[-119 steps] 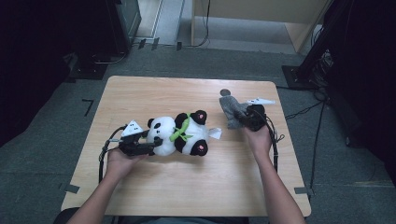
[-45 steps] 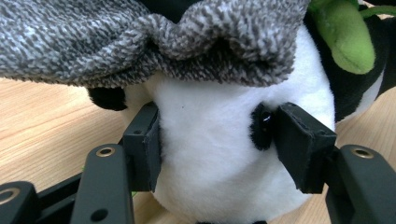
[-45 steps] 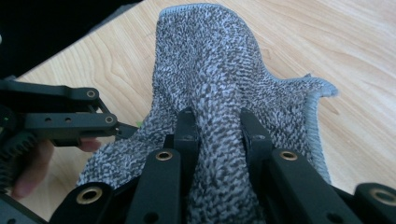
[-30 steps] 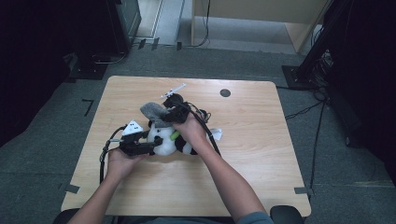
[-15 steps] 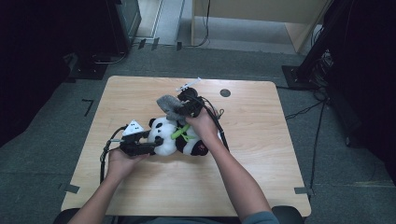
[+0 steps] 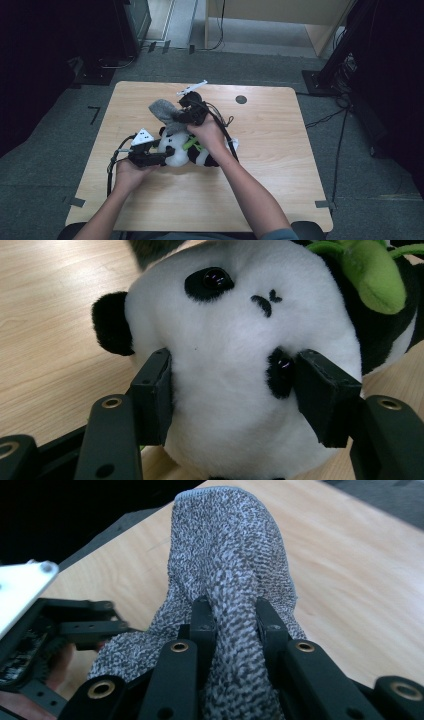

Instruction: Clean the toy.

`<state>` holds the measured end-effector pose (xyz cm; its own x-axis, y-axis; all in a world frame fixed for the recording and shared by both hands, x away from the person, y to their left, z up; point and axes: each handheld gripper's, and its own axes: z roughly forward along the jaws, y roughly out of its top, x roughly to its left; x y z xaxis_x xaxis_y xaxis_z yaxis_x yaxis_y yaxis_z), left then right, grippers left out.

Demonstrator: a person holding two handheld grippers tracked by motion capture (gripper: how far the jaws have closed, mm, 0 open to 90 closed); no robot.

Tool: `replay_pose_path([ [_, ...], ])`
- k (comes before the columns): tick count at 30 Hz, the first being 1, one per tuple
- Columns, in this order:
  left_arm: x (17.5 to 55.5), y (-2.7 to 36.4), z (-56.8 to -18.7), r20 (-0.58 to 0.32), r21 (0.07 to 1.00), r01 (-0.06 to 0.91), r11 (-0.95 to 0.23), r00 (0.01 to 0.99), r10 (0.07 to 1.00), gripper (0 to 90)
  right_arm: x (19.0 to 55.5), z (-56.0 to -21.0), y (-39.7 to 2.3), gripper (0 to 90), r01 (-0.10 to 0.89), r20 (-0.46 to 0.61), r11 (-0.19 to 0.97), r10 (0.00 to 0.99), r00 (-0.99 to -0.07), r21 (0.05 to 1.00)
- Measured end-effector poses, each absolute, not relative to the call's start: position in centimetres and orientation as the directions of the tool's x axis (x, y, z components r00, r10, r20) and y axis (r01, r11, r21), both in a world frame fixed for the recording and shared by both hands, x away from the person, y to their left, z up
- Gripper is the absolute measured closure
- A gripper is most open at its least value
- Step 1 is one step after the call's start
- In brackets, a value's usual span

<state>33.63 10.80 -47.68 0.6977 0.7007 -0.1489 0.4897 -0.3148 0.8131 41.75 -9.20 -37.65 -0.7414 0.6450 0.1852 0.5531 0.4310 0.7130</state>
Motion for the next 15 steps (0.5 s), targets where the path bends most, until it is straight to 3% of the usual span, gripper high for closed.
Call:
replay_pose_path([
  [8, 33.8, 10.9, -47.7, -0.164, 0.808, 0.504, -0.305, 0.690, 0.705, 38.1, 41.5, -41.3, -7.4, 75.0, 0.575, 0.213, 0.464, 0.623, -0.753, 0.674],
  [15, 33.9, 10.8, -47.6, -0.170, 0.803, 0.513, -0.302, 0.685, 0.709, 40.3, 42.1, -41.7, -8.1, 75.0, 0.570, 0.181, 0.476, 0.640, -0.747, 0.670],
])
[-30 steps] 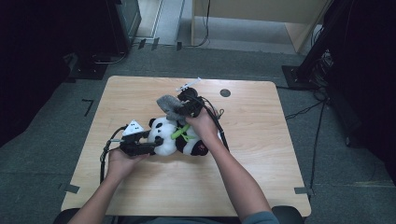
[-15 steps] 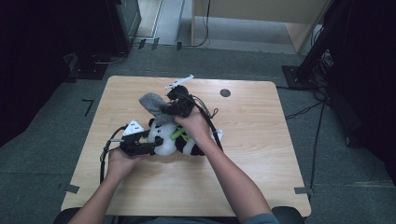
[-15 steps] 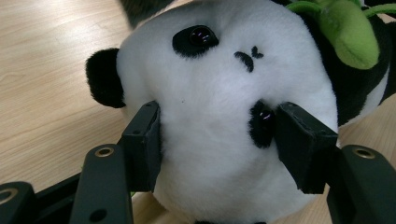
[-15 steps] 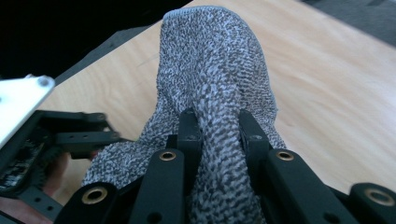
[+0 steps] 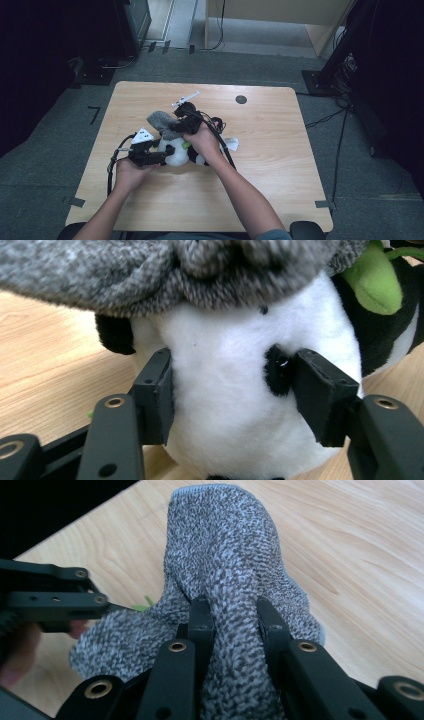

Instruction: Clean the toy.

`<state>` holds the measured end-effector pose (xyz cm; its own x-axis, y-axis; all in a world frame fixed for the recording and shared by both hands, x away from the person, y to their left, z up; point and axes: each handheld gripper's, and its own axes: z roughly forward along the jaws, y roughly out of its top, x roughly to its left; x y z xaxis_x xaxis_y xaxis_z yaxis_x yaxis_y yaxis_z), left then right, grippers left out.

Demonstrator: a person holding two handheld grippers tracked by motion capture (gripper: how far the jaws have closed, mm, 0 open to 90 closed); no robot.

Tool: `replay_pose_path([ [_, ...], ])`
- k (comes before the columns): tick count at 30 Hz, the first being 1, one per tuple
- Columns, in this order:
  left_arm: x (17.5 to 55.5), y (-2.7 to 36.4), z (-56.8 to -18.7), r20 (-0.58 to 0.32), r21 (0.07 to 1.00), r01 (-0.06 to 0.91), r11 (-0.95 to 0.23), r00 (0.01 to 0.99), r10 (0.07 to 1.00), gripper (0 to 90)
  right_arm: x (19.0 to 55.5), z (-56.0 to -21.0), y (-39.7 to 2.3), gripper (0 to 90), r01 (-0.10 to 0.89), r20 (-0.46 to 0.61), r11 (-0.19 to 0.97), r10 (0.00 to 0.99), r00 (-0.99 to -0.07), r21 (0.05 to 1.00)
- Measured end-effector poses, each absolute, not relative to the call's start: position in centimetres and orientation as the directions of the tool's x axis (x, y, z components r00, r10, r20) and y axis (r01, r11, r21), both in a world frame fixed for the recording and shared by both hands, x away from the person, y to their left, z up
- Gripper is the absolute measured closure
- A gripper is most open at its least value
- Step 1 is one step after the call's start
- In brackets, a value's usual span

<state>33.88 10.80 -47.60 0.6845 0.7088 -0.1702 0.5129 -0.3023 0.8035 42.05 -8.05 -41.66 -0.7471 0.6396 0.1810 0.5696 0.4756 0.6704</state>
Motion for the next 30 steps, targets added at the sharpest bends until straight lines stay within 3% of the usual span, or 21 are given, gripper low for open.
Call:
replay_pose_path([
  [14, 33.9, 10.5, -47.6, -0.161, 0.807, 0.503, -0.309, 0.692, 0.704, 41.6, 43.4, -41.3, -11.8, 75.0, 0.596, 0.089, 0.497, 0.717, -0.691, 0.630],
  [30, 34.0, 10.5, -47.6, -0.169, 0.806, 0.505, -0.307, 0.695, 0.699, 41.5, 44.1, -39.6, -17.3, 75.9, 0.646, 0.088, 0.418, 0.795, -0.600, 0.639],
])
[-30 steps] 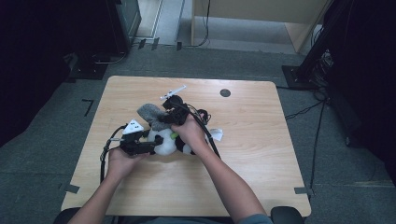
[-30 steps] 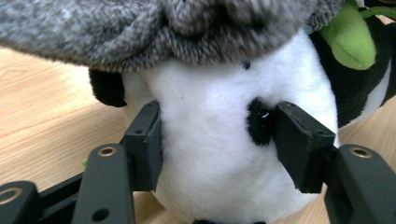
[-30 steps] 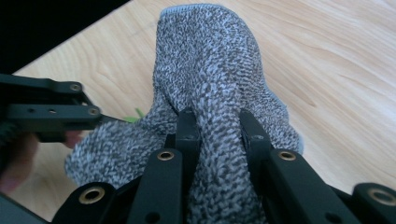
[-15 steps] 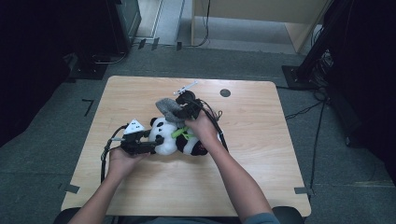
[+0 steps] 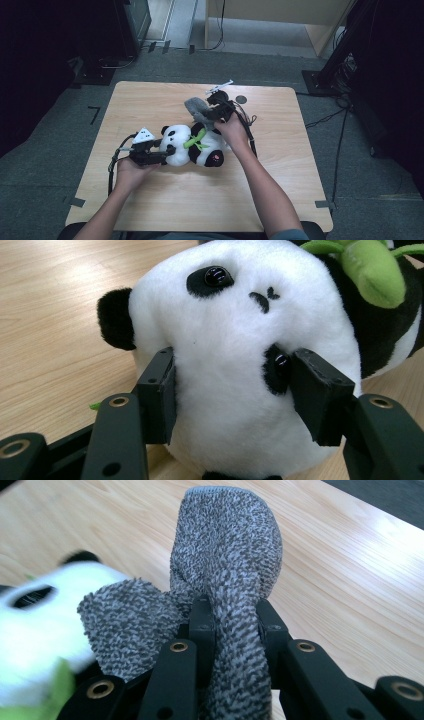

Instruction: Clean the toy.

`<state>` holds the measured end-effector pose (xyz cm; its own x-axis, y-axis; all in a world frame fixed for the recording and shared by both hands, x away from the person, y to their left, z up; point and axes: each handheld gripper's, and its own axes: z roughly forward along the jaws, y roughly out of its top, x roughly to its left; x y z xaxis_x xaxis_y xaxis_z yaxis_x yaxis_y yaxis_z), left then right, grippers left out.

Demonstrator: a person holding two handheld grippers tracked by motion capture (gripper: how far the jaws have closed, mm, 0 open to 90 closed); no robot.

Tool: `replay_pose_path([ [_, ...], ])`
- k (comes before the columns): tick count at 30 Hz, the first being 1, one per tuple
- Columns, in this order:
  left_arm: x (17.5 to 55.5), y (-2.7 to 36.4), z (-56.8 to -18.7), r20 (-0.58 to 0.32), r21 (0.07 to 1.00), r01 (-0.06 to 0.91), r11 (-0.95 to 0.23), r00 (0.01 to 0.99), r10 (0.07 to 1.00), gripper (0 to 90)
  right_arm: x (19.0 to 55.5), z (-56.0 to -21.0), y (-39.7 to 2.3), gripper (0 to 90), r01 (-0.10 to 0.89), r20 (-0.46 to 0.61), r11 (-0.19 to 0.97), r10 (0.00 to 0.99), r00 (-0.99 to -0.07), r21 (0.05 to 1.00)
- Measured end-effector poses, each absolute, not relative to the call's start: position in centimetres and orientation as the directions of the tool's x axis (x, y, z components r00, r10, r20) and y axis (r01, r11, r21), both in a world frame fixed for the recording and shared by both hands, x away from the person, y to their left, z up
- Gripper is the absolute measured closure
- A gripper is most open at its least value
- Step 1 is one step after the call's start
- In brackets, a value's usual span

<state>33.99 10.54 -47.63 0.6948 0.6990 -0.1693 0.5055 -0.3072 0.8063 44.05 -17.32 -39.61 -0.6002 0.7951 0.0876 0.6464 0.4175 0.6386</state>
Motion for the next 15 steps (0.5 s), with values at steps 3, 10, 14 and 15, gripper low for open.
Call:
replay_pose_path([
  [3, 34.0, 10.5, -47.6, -0.168, 0.807, 0.504, -0.309, 0.697, 0.698, 41.5, 44.1, -39.8, -18.8, 75.9, 0.664, 0.097, 0.401, 0.809, -0.580, 0.632],
  [10, 34.0, 10.5, -47.6, -0.165, 0.808, 0.500, -0.312, 0.699, 0.696, 41.4, 44.1, -39.5, -20.9, 76.0, 0.669, 0.098, 0.365, 0.831, -0.548, 0.647],
  [14, 34.0, 10.6, -47.6, -0.163, 0.810, 0.497, -0.312, 0.701, 0.694, 41.1, 44.1, -39.0, -21.9, 76.1, 0.666, 0.085, 0.347, 0.847, -0.525, 0.661],
  [15, 34.0, 10.6, -47.6, -0.161, 0.811, 0.495, -0.313, 0.701, 0.694, 41.0, 44.1, -38.8, -22.2, 76.2, 0.662, 0.083, 0.340, 0.850, -0.520, 0.667],
])
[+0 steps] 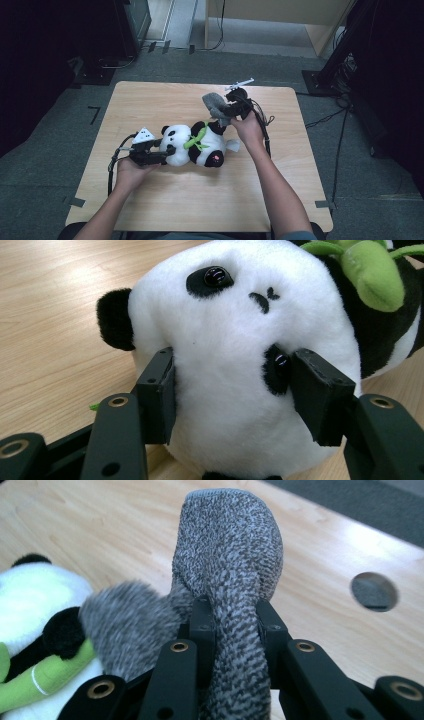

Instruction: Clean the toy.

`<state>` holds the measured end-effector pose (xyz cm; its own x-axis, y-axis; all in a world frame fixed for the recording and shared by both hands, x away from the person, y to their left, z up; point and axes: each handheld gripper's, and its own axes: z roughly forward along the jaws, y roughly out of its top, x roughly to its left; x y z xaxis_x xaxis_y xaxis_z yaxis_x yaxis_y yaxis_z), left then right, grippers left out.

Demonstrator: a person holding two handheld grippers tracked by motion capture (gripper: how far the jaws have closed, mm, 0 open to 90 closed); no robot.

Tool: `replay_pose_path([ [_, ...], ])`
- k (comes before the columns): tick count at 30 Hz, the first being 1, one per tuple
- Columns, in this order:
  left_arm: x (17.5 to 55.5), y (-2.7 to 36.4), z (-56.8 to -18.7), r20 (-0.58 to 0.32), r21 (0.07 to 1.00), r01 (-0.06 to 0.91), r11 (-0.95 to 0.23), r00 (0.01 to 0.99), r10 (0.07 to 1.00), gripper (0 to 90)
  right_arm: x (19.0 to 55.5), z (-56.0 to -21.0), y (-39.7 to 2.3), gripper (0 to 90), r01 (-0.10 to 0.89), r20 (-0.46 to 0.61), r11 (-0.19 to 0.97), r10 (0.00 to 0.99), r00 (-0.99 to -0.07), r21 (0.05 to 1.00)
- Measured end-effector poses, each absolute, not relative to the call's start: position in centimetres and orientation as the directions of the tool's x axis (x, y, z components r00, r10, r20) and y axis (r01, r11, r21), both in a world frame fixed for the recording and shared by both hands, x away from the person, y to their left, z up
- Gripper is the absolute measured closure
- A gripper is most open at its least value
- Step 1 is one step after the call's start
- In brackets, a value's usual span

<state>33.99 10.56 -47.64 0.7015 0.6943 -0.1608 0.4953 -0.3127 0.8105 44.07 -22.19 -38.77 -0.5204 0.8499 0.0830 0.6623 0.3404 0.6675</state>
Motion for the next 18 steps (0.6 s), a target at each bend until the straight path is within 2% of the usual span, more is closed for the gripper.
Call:
replay_pose_path([
  [4, 34.0, 10.6, -47.6, -0.165, 0.812, 0.496, -0.306, 0.699, 0.696, 39.6, 43.5, -37.5, -22.7, 76.2, 0.633, 0.117, 0.295, 0.842, -0.526, 0.716],
  [11, 34.0, 10.6, -47.5, -0.163, 0.823, 0.485, -0.297, 0.702, 0.694, 35.3, 41.5, -34.8, -20.4, 76.2, 0.555, 0.122, 0.306, 0.787, -0.605, 0.774],
  [18, 33.9, 10.6, -47.0, -0.164, 0.821, 0.486, -0.299, 0.702, 0.693, 28.5, 39.7, -35.2, -17.0, 76.0, 0.511, 0.129, 0.352, 0.713, -0.689, 0.784],
])
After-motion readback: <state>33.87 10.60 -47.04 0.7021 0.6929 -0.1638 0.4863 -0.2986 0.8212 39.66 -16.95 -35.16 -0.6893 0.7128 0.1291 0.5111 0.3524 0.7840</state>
